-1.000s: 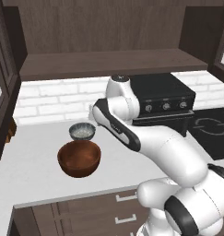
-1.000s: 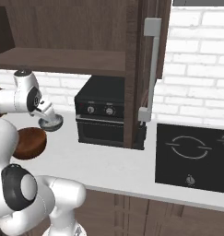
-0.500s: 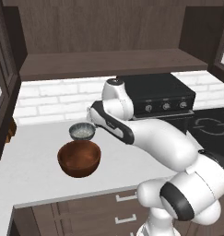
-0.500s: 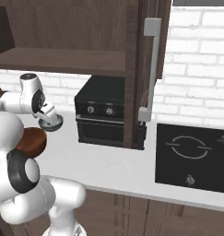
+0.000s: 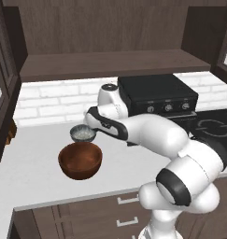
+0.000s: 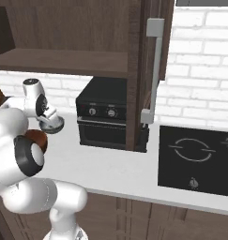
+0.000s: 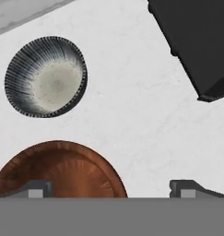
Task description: Pick up the bowls on the counter and stack them on top of one another in the open cabinet. Place the smaller bowl on top of the larger bowl.
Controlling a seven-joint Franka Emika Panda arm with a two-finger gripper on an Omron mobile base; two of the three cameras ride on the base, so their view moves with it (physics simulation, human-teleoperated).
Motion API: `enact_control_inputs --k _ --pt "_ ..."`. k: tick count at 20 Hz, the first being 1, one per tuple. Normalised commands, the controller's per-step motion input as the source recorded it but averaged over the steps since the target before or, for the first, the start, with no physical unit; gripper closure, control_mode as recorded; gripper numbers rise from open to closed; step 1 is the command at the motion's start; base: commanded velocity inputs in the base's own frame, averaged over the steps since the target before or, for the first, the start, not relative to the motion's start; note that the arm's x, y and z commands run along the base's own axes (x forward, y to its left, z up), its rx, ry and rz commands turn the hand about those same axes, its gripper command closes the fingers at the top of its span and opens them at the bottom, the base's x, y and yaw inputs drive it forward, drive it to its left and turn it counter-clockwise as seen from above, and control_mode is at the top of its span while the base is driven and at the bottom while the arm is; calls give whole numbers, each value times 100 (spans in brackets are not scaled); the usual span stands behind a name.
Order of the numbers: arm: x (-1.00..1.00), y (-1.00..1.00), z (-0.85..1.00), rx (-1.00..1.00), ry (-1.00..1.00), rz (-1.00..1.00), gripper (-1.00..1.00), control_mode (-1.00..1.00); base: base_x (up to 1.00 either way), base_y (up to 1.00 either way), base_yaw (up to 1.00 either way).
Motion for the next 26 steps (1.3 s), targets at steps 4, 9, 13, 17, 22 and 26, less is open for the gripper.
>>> enact_control_inputs --k 4,9,13,17,22,26 --pt "23 9 -32 0 0 0 -100 -100 0 0 0" --pt "24 12 -33 -1 0 0 -100 -100 0 0 0" --pt "29 14 -30 -2 0 0 -100 -100 0 0 0" --pt "27 16 -23 -2 0 0 -100 -100 0 0 0" --pt "26 14 -22 -2 0 0 -100 -100 0 0 0" --pt "29 8 -19 0 0 0 -100 -100 0 0 0"
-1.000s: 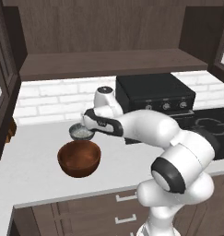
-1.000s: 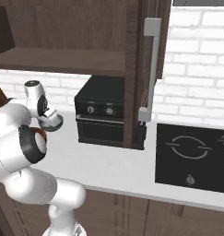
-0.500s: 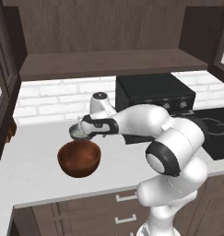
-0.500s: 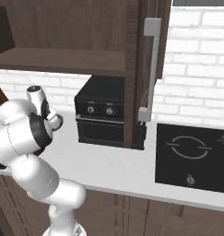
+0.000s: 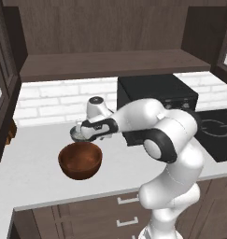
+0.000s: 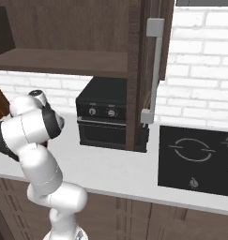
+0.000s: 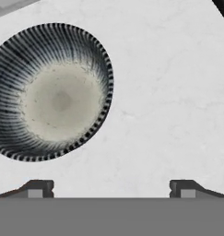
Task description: Pick up the bowls on the counter and stack them on top of one another in the open cabinet. Place the smaller bowl on top of the larger bowl.
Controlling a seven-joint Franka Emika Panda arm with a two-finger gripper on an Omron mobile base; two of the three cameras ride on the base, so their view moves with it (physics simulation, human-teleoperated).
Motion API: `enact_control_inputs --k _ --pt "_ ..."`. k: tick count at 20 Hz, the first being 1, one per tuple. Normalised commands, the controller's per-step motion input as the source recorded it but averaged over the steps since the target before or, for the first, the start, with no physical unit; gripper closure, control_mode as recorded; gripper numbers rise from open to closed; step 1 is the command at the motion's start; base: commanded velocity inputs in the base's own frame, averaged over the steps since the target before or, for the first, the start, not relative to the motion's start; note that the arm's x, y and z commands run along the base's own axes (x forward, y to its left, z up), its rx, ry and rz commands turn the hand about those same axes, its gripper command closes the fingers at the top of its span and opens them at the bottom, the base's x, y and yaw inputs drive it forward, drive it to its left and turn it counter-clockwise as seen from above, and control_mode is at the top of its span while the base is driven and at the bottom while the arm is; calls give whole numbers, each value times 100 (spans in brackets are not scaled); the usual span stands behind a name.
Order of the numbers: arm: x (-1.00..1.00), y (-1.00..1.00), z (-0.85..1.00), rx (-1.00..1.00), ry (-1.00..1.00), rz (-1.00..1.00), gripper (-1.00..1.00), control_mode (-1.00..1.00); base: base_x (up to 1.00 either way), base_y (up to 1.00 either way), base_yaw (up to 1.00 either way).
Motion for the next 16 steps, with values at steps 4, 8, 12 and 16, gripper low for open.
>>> enact_control_inputs --k 4,8,12,16 --pt "29 12 -23 -1 0 0 -100 -100 0 0 0" --pt "33 14 -22 -1 0 0 -100 -100 0 0 0" --pt "33 13 -18 -1 0 0 -100 -100 0 0 0" --pt "34 12 -14 -1 0 -2 -100 -100 0 0 0"
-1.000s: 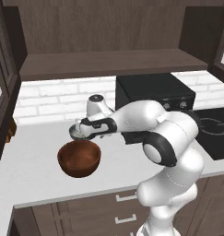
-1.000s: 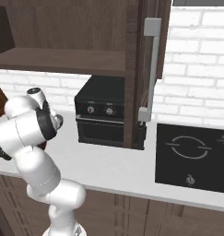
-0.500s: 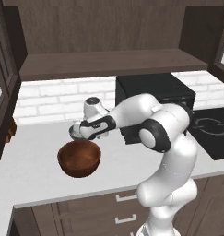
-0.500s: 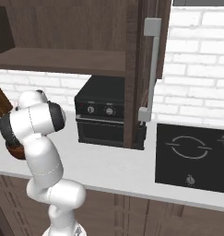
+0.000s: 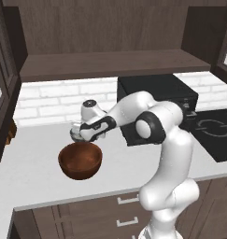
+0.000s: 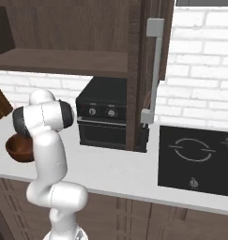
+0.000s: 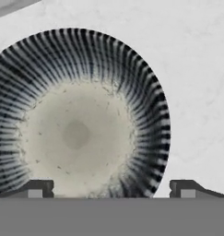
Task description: Pick up the bowls on the counter and stack them on top of one another in the open cabinet. Place the smaller bowl on top of the larger bowl.
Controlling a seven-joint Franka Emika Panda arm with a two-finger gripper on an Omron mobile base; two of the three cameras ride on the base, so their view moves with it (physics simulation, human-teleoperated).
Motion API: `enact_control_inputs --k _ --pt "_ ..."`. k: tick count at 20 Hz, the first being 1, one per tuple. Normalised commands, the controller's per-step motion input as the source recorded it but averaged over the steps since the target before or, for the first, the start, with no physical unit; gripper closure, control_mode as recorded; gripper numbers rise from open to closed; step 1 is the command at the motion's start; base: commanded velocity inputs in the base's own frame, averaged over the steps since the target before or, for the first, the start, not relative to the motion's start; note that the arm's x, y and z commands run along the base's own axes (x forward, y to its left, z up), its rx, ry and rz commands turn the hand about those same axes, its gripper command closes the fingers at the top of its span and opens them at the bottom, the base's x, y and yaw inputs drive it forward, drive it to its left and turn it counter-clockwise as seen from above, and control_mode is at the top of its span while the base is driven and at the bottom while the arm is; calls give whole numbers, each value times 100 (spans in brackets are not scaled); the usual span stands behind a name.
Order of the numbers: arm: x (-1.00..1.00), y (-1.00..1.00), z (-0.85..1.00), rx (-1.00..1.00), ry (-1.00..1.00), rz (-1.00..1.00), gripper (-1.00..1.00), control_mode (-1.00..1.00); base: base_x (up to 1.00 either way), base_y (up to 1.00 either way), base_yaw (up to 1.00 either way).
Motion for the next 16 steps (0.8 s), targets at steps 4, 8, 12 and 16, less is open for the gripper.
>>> enact_control_inputs --k 4,8,12,16 --pt "25 4 -28 -4 0 -2 -100 -100 0 0 0" --pt "5 0 -41 -9 0 -3 100 -100 0 0 0" --pt "0 0 -11 -2 0 0 100 -100 0 0 0" --pt "0 0 1 0 0 0 100 -100 0 0 0"
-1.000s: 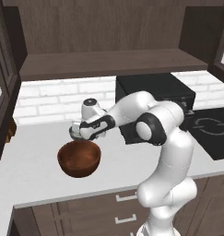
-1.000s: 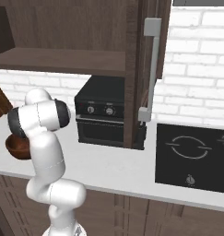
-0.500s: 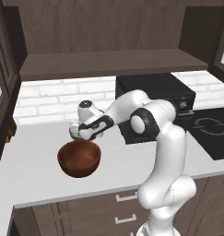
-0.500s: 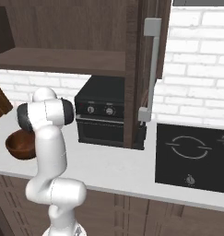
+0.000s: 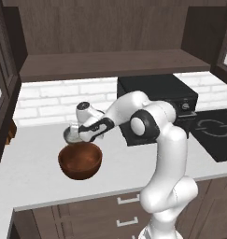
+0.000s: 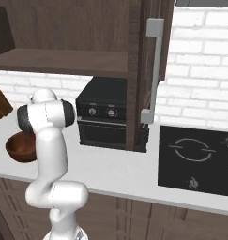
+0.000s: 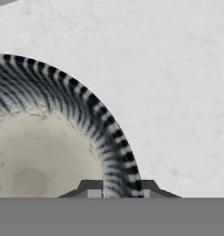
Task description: Pick up the bowls on the counter and stack them on top of one another in the open cabinet. Place the smaller bowl on top of the larger bowl.
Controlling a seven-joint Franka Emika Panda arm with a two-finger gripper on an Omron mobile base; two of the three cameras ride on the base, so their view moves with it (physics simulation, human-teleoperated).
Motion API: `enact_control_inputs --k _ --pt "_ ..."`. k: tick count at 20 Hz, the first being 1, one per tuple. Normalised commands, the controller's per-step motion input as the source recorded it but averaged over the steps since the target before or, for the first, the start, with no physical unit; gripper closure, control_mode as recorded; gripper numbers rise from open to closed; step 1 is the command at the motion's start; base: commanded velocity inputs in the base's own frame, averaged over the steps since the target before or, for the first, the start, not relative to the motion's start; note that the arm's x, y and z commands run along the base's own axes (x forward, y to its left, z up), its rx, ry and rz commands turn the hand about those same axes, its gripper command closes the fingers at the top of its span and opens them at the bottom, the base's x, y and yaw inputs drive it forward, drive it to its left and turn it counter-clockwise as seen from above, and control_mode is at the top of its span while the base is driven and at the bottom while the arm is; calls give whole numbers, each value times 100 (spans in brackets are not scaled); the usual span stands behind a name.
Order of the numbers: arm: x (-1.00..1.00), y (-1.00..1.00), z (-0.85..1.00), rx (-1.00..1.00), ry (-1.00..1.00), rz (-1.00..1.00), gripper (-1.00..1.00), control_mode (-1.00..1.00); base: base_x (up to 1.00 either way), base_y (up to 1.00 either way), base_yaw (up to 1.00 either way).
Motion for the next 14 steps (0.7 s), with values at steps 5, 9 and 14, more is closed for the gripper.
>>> enact_control_inputs --k 5,9,14 --pt "-9 0 42 6 -15 -4 100 -100 0 0 0" --pt "-45 0 78 8 -28 -6 100 -100 0 0 0" --pt "-79 0 88 9 -32 -6 100 -100 0 0 0"
